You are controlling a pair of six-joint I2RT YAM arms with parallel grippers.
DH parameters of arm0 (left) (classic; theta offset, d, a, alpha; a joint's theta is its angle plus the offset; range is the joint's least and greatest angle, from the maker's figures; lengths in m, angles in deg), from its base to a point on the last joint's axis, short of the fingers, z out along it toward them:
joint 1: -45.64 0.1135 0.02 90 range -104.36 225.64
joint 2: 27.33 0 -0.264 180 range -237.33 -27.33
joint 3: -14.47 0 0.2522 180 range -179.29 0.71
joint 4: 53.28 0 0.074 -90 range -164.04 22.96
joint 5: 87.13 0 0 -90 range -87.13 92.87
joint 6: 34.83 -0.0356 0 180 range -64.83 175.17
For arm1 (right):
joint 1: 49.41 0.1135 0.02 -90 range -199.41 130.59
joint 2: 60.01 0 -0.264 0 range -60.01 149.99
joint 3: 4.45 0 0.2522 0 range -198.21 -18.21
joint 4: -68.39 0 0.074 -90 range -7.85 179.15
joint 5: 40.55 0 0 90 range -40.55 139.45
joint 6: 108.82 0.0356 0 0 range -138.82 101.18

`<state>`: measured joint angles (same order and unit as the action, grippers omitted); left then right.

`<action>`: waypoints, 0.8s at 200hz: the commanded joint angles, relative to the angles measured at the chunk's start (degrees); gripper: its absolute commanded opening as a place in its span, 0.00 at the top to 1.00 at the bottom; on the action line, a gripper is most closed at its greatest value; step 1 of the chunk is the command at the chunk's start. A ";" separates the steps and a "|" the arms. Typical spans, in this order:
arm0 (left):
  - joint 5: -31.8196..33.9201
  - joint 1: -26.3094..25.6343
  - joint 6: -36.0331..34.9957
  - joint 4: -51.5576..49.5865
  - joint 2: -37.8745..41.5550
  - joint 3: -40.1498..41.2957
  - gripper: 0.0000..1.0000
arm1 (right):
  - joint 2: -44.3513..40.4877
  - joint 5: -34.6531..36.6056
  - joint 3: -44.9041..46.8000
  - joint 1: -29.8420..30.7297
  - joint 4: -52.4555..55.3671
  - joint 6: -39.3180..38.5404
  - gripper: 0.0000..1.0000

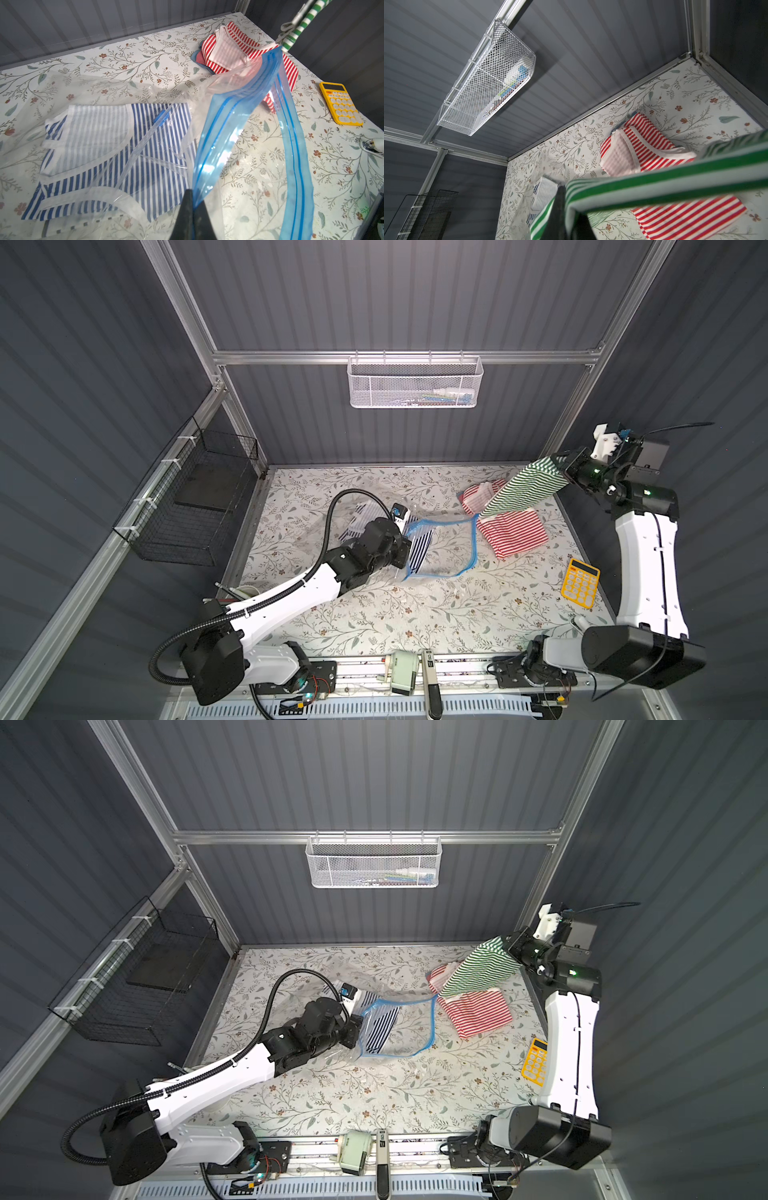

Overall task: Take the tank top out of the vacuum bag
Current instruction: Place the tank top on the tank top.

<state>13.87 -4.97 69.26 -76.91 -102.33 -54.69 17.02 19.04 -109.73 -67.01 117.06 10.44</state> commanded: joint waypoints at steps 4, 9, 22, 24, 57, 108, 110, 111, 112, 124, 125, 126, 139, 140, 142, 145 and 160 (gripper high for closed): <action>0.97 -0.26 -1.23 -1.49 -1.06 -1.90 1.00 | -0.81 1.00 2.06 -0.24 -6.03 -1.53 1.00; 1.03 -0.28 -1.25 -1.47 -1.11 -1.97 1.00 | -0.99 1.14 2.49 -0.24 -6.77 -1.52 1.00; 1.03 -0.21 -1.34 -1.53 -1.23 -2.16 1.00 | -1.35 1.28 3.67 -0.24 -8.66 -1.63 1.00; 1.04 -0.24 -1.34 -1.55 -1.27 -2.13 1.00 | -1.45 1.31 3.82 -0.28 -8.93 -1.67 1.00; 1.84 -0.28 -1.77 -2.12 -1.04 -2.23 1.00 | -0.65 1.76 1.16 -0.32 -7.14 -3.48 1.00; 2.37 -0.28 -1.93 -1.64 -1.09 -1.69 1.00 | -0.28 0.80 -1.75 -0.44 -5.31 -2.12 1.00; 2.36 -0.28 -1.91 -1.62 -1.11 -1.66 1.00 | -0.30 0.80 -1.84 -0.42 -5.30 -2.12 1.00; 2.36 -0.28 -1.93 -1.63 -1.11 -1.65 1.00 | -0.30 0.84 -1.83 -0.41 -5.26 -2.16 1.00; 2.40 -0.28 -1.95 -1.64 -1.11 -1.65 1.00 | -0.26 0.86 -1.86 -0.46 -5.28 -2.17 1.00; 2.30 -0.28 -2.05 -1.59 -1.16 -1.77 1.00 | -0.27 0.88 -2.16 -0.43 -5.21 -2.30 1.00; 2.28 -0.23 -2.05 -1.57 -1.18 -1.80 1.00 | -0.29 0.88 -2.16 -0.42 -5.25 -2.29 1.00; 2.28 -0.21 -2.05 -1.61 -1.14 -1.81 1.00 | -0.30 0.84 -2.12 -0.46 -5.32 -2.28 1.00; 2.25 -0.28 -2.13 -1.67 -1.11 -1.91 1.00 | -0.22 0.72 -1.62 -0.42 -5.99 -2.37 1.00; 2.26 -0.23 -2.13 -1.66 -1.11 -1.91 1.00 | -0.22 0.71 -1.54 -0.46 -6.08 -2.41 1.00; 2.20 -0.27 -2.13 -1.71 -1.07 -1.91 1.00 | -0.22 0.71 -1.35 -0.49 -6.24 -2.48 1.00; 2.20 -0.23 -2.18 -1.72 -1.03 -1.91 1.00 | -0.27 0.78 -1.03 -0.42 -6.54 -2.52 1.00; 2.27 -0.28 -2.18 -2.02 -0.72 -1.98 1.00 | -0.70 0.96 0.99 -0.43 -8.63 -2.82 1.00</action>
<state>15.36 -4.97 68.25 -77.58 -103.01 -55.28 17.05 20.33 -110.08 -67.27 112.17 8.56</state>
